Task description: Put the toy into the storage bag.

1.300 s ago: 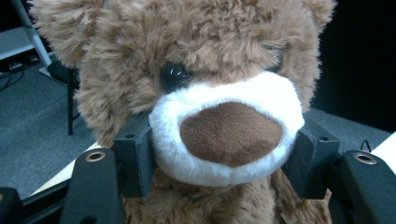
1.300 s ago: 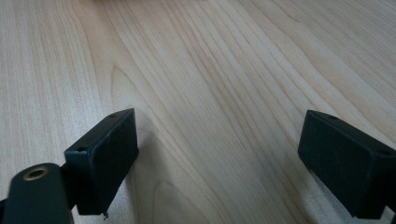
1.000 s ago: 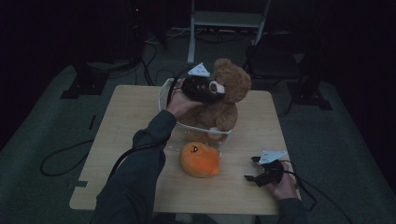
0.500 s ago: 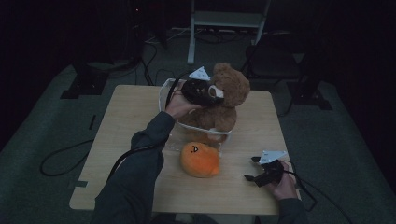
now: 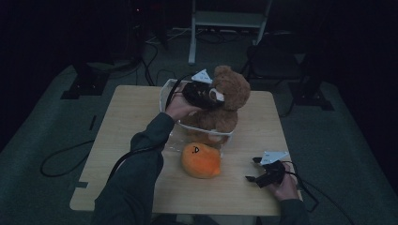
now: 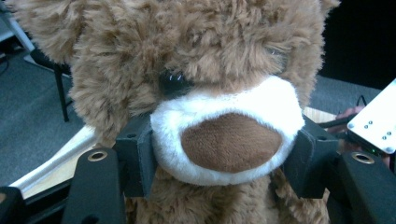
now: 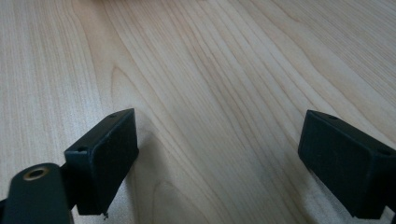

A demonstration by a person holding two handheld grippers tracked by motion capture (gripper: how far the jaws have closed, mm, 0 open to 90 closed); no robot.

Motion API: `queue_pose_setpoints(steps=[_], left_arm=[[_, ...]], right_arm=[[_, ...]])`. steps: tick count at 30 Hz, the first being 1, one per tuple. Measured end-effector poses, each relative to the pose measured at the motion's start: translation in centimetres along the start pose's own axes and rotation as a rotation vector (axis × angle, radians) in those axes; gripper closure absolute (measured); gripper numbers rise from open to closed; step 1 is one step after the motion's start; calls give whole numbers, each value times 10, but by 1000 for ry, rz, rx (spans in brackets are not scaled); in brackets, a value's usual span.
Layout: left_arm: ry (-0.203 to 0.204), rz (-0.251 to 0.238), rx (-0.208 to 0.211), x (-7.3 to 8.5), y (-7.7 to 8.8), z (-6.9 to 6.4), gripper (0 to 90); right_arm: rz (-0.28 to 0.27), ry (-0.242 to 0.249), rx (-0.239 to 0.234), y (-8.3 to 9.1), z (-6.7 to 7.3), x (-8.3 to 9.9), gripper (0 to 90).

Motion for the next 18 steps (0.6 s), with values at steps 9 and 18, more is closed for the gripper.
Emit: queue_pose_setpoints(steps=[9,18], left_arm=[[24,-4,-33,1,1,4,343],[71,-46,-69,-3,-2,7,287]], right_arm=[[0,0,0,0,0,0,114],[0,0,0,0,0,0,114]])
Point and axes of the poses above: each handheld gripper's, and its own axes: y roughly backward along the jaws, x roughly out of its underside, z roughly to its left, the point moved 5 cm from there along -y, roughly forward along the jaws, and after that the axes turned 4 degrees about -y, right-handed, at the moved point
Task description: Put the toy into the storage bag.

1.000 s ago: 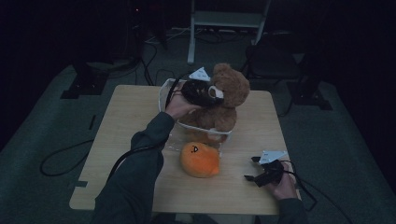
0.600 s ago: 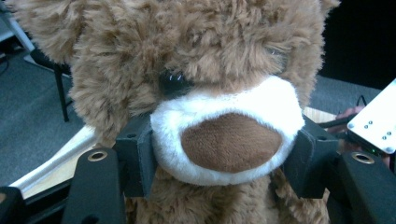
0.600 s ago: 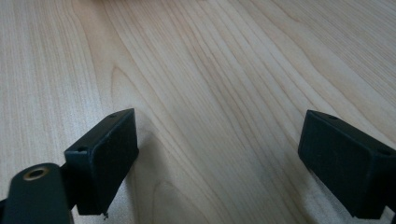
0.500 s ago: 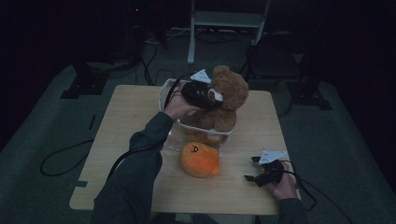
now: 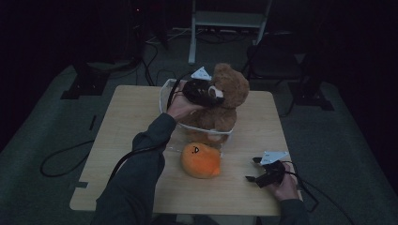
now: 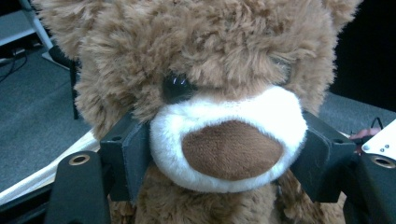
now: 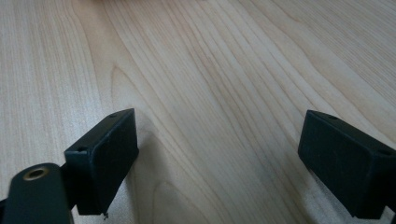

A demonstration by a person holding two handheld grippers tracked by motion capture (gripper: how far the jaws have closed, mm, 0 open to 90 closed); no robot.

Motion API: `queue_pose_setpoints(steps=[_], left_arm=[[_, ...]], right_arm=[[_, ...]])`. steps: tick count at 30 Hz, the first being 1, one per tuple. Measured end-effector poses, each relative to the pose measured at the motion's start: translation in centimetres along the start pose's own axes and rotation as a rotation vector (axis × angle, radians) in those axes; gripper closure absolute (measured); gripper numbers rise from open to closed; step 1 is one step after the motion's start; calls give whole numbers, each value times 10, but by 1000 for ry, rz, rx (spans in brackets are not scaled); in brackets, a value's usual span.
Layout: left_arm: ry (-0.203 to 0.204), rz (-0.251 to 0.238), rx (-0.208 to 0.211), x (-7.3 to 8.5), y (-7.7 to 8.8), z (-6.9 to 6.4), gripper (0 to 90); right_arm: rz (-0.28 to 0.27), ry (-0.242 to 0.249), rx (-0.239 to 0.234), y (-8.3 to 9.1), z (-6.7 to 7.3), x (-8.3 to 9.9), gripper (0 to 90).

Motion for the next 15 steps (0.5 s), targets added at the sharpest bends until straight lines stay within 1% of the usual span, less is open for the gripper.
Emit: queue_pose_setpoints(steps=[4,9,11,12,15], left_arm=[[21,-14,4,-1,0,1,285],[55,-40,33,-1,2,4,285],[86,-63,60,-2,3,5,286],[94,-66,67,-2,3,5,287],[92,-56,76,-1,3,5,308]], right_arm=[[0,-1,0,0,0,0,114],[0,0,0,0,0,0,114],[0,0,0,0,0,0,114],[0,0,0,0,0,0,114],[0,0,0,0,0,0,114]])
Point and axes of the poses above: each handheld gripper's, and its own axes: y roughly backward along the jaws, x roughly out of its underside, z roughly to its left, the point moved 5 cm from there along -y, roughly forward along the jaws, and after that the axes turned 4 degrees about -y, right-handed, at the moved point
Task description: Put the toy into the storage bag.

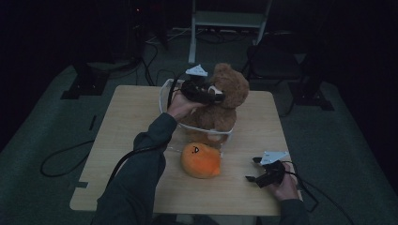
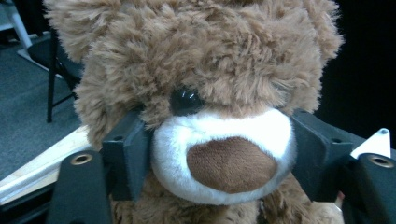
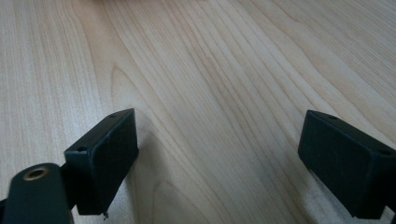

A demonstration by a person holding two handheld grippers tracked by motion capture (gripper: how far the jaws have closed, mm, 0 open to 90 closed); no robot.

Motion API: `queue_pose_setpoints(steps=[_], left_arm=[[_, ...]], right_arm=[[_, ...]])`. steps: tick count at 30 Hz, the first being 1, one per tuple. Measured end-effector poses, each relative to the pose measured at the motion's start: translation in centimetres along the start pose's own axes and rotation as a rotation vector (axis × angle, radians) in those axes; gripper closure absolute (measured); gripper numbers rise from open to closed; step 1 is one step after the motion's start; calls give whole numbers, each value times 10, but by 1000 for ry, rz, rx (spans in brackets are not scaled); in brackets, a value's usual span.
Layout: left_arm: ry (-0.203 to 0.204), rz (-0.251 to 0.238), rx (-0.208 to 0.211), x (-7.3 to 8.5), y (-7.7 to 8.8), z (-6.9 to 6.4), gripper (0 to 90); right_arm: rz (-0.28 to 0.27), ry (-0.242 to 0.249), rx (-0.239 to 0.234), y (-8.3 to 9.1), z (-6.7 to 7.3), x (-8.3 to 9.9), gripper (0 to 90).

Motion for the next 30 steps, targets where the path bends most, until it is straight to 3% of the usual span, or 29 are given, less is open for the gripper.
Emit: queue_pose_setpoints(steps=[3,7,24,30], left_arm=[[-2,8,0,0,0,0,328],[-37,55,-2,2,1,-2,353],[-50,162,-2,9,8,2,361],[-85,206,-30,12,9,0,370]], right_arm=[[0,0,0,0,0,0,114],[0,0,0,0,0,0,114],[0,0,0,0,0,0,114],[0,0,0,0,0,0,114]])
Point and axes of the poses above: each handheld gripper's, and its own axes: y roughly backward along the jaws, x roughly out of its underside, z roughly to its left, the point moved 5 cm from there along -y, roughly forward along the jaws, and after that the axes turned 4 degrees about -y, right-handed, at the moved point
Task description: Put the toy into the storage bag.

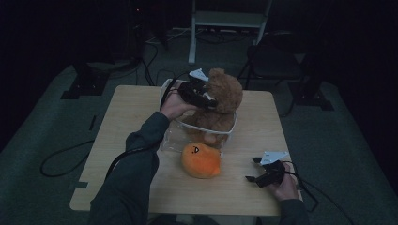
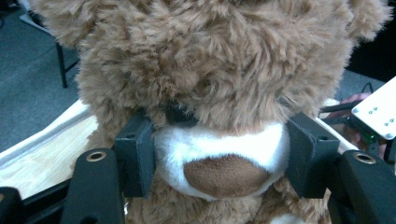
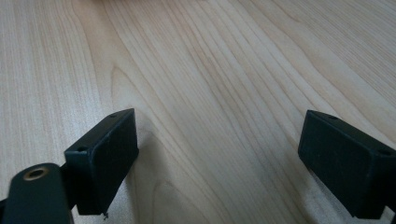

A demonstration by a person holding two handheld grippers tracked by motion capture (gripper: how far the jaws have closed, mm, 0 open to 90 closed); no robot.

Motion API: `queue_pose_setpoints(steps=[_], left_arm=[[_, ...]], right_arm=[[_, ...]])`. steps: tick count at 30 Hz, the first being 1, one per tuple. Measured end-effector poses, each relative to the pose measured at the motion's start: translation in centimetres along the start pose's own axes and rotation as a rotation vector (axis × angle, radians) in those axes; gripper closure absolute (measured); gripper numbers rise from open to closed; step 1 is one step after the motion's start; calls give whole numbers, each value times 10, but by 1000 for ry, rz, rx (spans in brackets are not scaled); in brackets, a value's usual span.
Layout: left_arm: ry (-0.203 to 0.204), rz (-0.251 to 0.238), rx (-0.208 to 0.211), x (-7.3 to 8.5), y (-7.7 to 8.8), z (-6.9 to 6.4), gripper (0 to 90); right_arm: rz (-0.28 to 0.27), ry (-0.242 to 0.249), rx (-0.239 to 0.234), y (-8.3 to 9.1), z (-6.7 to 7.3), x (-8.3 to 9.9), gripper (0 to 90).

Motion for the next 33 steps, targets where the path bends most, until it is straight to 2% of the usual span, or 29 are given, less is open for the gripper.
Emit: queue_pose_setpoints(steps=[4,6,10,12,15,17,19,23,26,28,32,33], left_arm=[[-8,10,-3,2,0,-1,389],[-23,43,-5,3,-1,-2,391],[-24,90,-7,7,-3,-2,390],[-17,93,-4,7,-2,-2,386],[-15,61,-13,5,-1,-1,361],[2,18,-19,4,-1,0,332],[-4,0,-28,2,-2,0,324],[13,-31,-38,-1,-2,0,292],[18,-44,-28,-1,0,1,278],[40,-67,-4,-3,2,1,256],[87,-136,19,-8,7,4,222],[88,-134,17,-8,6,4,222]], right_arm=[[0,0,0,0,0,0,114],[0,0,0,0,0,0,114],[0,0,0,0,0,0,114],[0,0,0,0,0,0,114],[0,0,0,0,0,0,114],[0,0,0,0,0,0,114],[0,0,0,0,0,0,114],[0,0,0,0,0,0,114],[0,0,0,0,0,0,114],[0,0,0,0,0,0,114],[0,0,0,0,0,0,114],[0,0,0,0,0,0,114]])
Point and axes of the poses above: each handheld gripper's, and its own axes: y roughly backward along the jaws, x roughly out of its underside, z roughly to its left, the point moved 5 cm from there along -y, roughly forward along the jaws, and after that the axes turned 4 degrees about -y, right-handed, at the moved point
